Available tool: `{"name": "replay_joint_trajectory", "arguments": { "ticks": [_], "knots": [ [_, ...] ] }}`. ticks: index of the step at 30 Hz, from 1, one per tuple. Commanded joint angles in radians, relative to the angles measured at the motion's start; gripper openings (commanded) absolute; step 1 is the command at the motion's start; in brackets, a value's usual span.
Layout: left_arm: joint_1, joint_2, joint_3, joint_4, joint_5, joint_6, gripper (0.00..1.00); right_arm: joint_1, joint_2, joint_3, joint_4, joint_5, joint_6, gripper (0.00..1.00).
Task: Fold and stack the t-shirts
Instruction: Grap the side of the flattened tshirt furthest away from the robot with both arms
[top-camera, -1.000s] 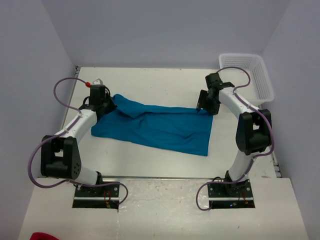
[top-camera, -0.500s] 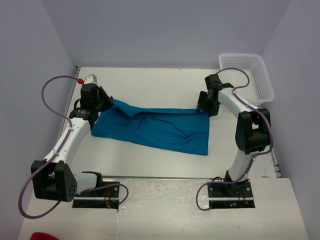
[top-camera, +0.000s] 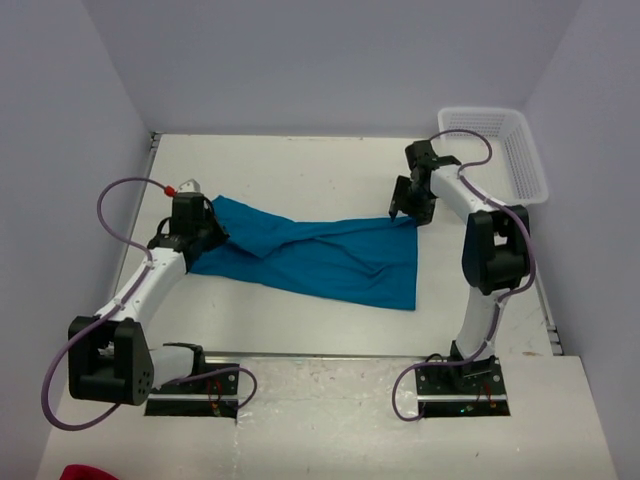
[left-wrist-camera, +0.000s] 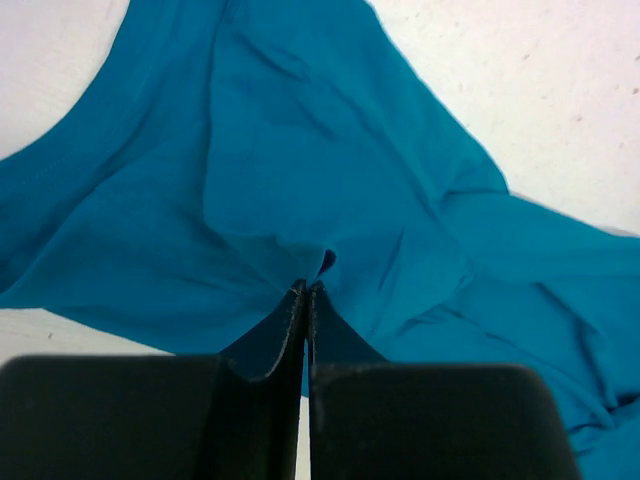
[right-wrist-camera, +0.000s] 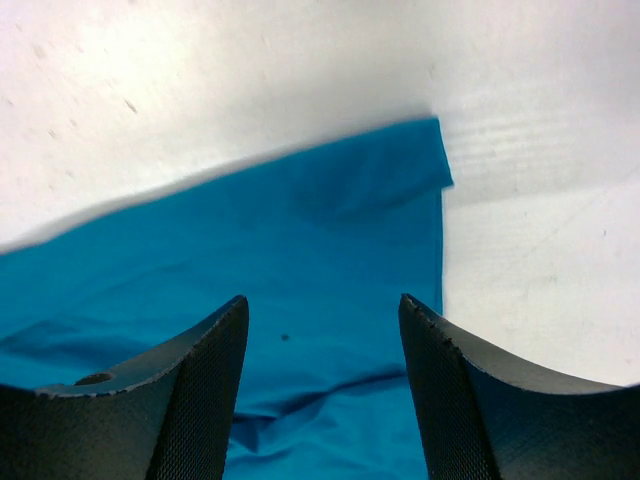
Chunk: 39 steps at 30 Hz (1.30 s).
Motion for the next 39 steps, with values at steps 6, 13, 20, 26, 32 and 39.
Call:
{"name": "replay_joint_trajectory", "arguments": {
  "ticks": [6,13,20,26,32,39],
  "knots": [
    [0.010,-0.060,-0.050,0.038,-0.035,-0.026,0.00,-0.035,0.131,0.220,-0.114,0.043,0.030,0.61],
    [0.010,-0.090,-0.058,0.032,-0.044,-0.032,0.00,-0.069,0.173,0.263,-0.140,0.034,0.031,0.59],
    [0.010,-0.113,-0.057,0.024,-0.048,-0.026,0.00,-0.083,0.237,0.312,-0.168,0.027,0.026,0.56],
    [0.010,-0.123,-0.067,0.030,-0.040,-0.029,0.00,-0.092,0.263,0.359,-0.186,0.014,0.030,0.53],
    [0.010,-0.115,-0.064,0.039,-0.032,-0.029,0.00,-0.090,0.277,0.381,-0.204,0.007,0.030,0.31],
    [0.010,-0.104,-0.069,0.045,-0.037,-0.031,0.00,-0.089,0.283,0.401,-0.194,0.016,0.030,0.00]
  ]
}}
